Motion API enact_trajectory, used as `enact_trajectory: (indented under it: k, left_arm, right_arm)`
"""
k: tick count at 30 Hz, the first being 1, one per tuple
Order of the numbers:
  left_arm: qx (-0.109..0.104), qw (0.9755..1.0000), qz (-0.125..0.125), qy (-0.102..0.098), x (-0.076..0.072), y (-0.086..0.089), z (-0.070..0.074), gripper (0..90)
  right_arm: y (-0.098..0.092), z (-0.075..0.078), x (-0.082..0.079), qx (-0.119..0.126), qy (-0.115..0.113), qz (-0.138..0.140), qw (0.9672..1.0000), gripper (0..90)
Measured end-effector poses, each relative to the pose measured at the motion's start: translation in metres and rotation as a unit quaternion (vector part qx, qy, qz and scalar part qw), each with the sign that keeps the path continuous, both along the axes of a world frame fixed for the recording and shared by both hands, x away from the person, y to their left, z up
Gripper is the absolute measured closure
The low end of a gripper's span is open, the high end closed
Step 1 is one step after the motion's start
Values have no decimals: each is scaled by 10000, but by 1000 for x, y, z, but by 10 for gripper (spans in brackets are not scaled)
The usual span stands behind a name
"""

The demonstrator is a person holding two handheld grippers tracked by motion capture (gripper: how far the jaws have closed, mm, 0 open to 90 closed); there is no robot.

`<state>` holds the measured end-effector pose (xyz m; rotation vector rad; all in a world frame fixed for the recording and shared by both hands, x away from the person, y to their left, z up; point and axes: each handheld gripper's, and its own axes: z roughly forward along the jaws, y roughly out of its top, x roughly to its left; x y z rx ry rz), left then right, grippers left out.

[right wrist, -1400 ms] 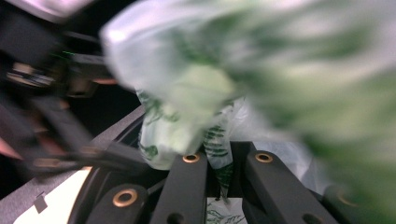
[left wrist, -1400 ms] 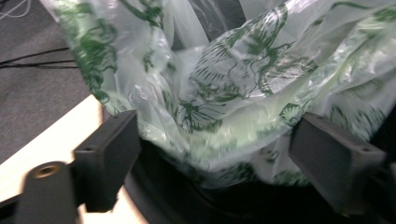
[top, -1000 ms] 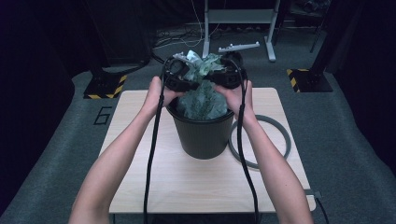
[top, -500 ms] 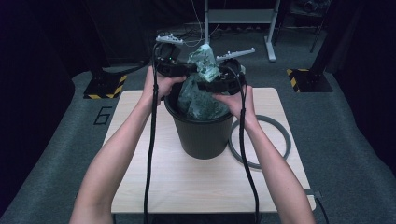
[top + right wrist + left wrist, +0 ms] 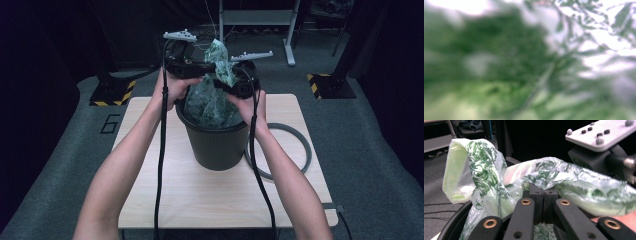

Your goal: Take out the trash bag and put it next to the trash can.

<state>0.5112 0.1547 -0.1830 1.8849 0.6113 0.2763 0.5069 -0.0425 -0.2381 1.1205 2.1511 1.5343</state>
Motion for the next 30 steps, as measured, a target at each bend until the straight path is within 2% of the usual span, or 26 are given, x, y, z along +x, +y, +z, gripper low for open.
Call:
enact_trajectory:
  k: [3,5,8,10,16,20,21,23,27,30]
  left_arm:
    - [81,9999,112,23,1,7,-3,558]
    - [133,9996,243,-10,1,13,-5,454]
    - [182,9991,367,59,3,21,-7,350]
    - [294,9986,441,56,3,27,-9,279]
    - [196,9982,544,138,5,46,-14,244]
    - [451,9971,584,172,4,48,-19,237]
    - [472,9971,553,231,5,48,-21,234]
    - [534,9968,558,225,5,50,-28,229]
    - [600,9959,544,398,11,53,-43,224]
    - [789,9940,449,604,18,49,-56,220]
  right_arm:
    - [-5,1,0,37,10,-98,9999,897]
    - [-9,1,1,47,37,-160,9999,897]
    - [-14,0,2,68,80,-213,9997,897]
    - [-17,-1,2,45,75,-222,9997,897]
    - [-19,-2,1,-6,105,-269,9996,897]
    - [-22,-5,5,33,184,-353,9992,896]
    - [-22,-5,6,69,190,-353,9992,896]
    - [-23,-6,6,144,205,-342,9991,896]
    - [-23,-3,4,155,158,-301,9993,896]
    - [-22,1,0,207,90,-218,9995,896]
